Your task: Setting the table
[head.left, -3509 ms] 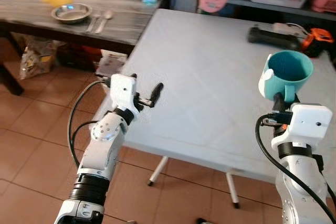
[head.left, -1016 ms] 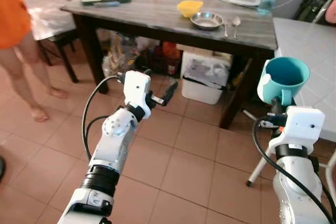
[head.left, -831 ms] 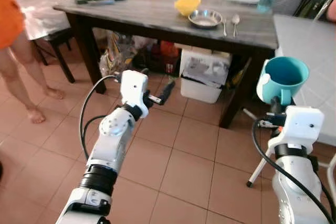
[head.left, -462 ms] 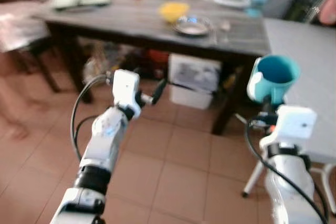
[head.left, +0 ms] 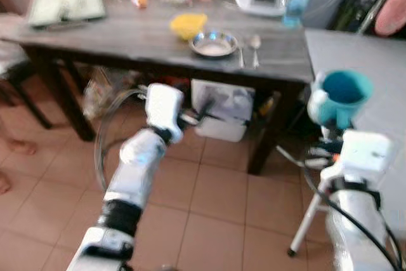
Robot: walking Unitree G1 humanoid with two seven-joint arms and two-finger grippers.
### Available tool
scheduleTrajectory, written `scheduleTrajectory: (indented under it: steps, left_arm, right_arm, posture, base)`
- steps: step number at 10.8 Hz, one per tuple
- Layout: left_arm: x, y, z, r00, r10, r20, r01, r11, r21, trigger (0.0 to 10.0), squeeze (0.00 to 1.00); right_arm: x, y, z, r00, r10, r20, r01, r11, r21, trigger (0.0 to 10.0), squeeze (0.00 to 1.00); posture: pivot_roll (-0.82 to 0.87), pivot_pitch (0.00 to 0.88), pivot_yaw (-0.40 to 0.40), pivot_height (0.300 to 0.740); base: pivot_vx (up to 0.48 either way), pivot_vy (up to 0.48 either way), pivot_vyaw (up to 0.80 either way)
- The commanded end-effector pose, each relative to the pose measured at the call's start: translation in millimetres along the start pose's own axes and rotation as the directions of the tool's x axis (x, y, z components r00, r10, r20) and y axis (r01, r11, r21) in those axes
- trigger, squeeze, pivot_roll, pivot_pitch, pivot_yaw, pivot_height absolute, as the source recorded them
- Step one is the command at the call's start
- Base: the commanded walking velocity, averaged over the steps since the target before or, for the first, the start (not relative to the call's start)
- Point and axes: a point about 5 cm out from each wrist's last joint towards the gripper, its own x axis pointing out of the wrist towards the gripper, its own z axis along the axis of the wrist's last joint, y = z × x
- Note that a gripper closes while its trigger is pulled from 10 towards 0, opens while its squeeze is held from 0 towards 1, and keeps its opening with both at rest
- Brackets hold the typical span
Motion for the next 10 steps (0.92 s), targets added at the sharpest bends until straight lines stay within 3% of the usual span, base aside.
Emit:
scheduleTrajectory:
  steps: [1,10]
  left_arm:
    - [4.0,-10.5,0.9,0.999,-0.04,0.004,0.04,0.999,0.004,10.0,0.0]
    - [5.6,-14.6,0.3,0.999,-0.052,0.002,0.052,0.999,0.003,10.0,0.0]
  right_arm:
    - [0.0,-7.3,3.6,1.0,-0.018,0.017,0.018,1.0,-0.016,10.0,0.0]
    - [-0.7,-7.3,4.7,1.0,-0.013,0.021,0.014,0.999,-0.034,10.0,0.0]
  posture:
    - [0.09,0.104,-0.013,0.74]
    - [0.08,0.102,-0.011,0.74]
  base:
    - [0.412,0.0,0.0]
    - [0.405,0.0,0.0]
